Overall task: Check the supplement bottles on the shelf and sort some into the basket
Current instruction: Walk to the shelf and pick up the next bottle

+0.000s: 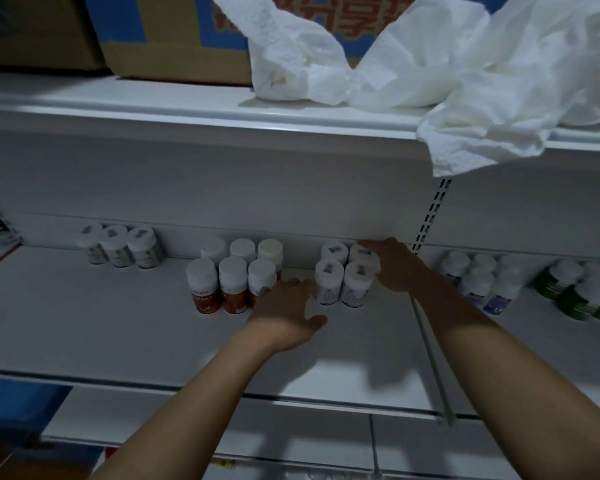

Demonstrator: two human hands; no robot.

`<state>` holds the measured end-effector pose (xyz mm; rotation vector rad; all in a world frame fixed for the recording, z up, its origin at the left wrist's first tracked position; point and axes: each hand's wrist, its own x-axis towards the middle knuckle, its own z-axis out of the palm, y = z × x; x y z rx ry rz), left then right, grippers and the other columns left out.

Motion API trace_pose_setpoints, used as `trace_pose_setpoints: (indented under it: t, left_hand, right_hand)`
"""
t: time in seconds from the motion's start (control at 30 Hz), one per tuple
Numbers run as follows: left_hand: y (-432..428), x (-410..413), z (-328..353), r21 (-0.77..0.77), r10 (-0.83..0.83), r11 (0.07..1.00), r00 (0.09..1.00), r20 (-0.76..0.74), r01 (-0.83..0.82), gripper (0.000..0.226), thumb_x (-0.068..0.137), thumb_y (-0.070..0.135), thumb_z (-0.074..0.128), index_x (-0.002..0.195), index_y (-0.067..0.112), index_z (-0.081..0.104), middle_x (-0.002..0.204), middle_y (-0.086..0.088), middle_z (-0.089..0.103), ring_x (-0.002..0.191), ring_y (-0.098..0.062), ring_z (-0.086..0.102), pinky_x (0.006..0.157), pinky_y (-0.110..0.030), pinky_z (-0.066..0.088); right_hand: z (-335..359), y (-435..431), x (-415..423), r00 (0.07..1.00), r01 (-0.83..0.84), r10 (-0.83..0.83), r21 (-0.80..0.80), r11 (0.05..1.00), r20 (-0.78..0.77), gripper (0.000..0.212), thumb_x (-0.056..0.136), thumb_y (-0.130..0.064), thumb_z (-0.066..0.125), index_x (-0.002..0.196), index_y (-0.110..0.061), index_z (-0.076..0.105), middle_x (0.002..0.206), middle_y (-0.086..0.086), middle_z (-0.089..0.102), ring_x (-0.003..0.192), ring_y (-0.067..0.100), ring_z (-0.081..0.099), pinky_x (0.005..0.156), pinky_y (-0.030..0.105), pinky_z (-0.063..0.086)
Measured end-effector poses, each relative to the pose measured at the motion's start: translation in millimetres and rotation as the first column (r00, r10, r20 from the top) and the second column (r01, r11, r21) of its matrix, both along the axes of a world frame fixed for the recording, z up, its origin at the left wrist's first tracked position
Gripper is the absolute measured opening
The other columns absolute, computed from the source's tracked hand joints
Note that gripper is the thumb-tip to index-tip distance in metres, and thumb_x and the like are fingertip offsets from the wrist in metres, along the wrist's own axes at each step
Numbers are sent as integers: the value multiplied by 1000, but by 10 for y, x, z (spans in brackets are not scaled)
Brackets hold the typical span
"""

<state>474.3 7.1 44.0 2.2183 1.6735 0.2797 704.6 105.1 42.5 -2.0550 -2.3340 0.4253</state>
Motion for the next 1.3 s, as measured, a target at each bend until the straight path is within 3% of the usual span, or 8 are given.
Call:
trace_pose_setpoints:
  t: [0.13, 0.3, 0.47, 0.63, 0.83, 1.0, 1.13, 1.3]
  left_hand:
    - [-62, 64, 6, -9, 20, 1000, 999, -43, -20, 53, 89, 51, 58, 135, 29, 43, 133, 5, 51, 126, -20, 45, 103, -35, 33]
    - [-99, 189, 69, 23, 33, 999, 996, -86, -31, 56, 88, 53, 58, 137, 30, 41, 134, 4, 50, 127, -20, 43, 100, -33, 32]
    - [-100, 314, 129, -2, 29, 1000, 995, -92, -29, 59, 88, 52, 58, 139, 28, 40, 136, 1, 50, 130, -22, 40, 102, -34, 31]
    - [-147, 389, 153, 25, 49, 999, 993, -104, -47, 57, 88, 52, 58, 137, 28, 41, 134, 1, 50, 128, -22, 41, 103, -35, 31]
    - [-348, 645, 120, 132, 23, 991, 996, -83, -12, 57, 88, 54, 56, 137, 27, 43, 135, 2, 50, 125, -22, 42, 100, -35, 32]
    - [-503, 808, 113, 164, -42, 986, 995, 86, 27, 63, 85, 46, 65, 139, 25, 40, 138, 3, 48, 126, -22, 43, 99, -35, 39]
    - [-653, 834, 136, 185, -100, 981, 970, 221, 59, 67, 78, 38, 76, 136, 22, 45, 134, 0, 52, 122, -23, 48, 96, -41, 44]
    - [-942, 817, 257, 135, -132, 988, 888, 440, 80, 58, 77, 45, 75, 128, 38, 49, 125, 20, 57, 113, 1, 52, 93, -29, 48]
  right_hand:
    - [17, 70, -41, 983, -95, 95, -8, 995, 154, 76, 96, -16, 52, 154, -34, 5, 138, 20, 38, 122, 39, 48, 98, 43, 44]
    - [23, 201, -56, 963, -164, 160, -1, 986, 219, 60, 100, -27, 47, 152, -34, 20, 147, 16, 37, 130, 35, 44, 102, 39, 41]
    - [-9, 252, 12, 991, -113, 107, 71, 991, 84, 48, 88, -20, 64, 133, -20, 50, 127, 17, 50, 114, 36, 55, 91, 39, 47]
    - [-28, 105, 226, 997, -7, 12, 63, 998, -76, 58, 71, -9, 79, 123, -11, 52, 121, 20, 53, 103, 34, 58, 76, 31, 44]
    - [-69, -414, 440, 928, 178, -140, 81, 981, -346, 57, 73, -6, 78, 122, -4, 49, 120, 18, 51, 105, 30, 53, 71, 26, 32]
    - [134, -1136, 365, 810, 260, -144, 127, 957, -569, 63, 72, -17, 82, 127, -17, 53, 114, -4, 53, 100, 14, 53, 77, 21, 41]
    - [306, -1741, 222, 637, 311, -79, 162, 936, -767, 63, 65, -16, 84, 118, -32, 55, 107, -16, 61, 96, 3, 61, 72, 6, 47]
    - [423, -2216, 146, 609, 273, -4, 206, 940, -793, 59, 66, -29, 86, 112, -46, 54, 105, -27, 60, 97, -8, 56, 77, 6, 45]
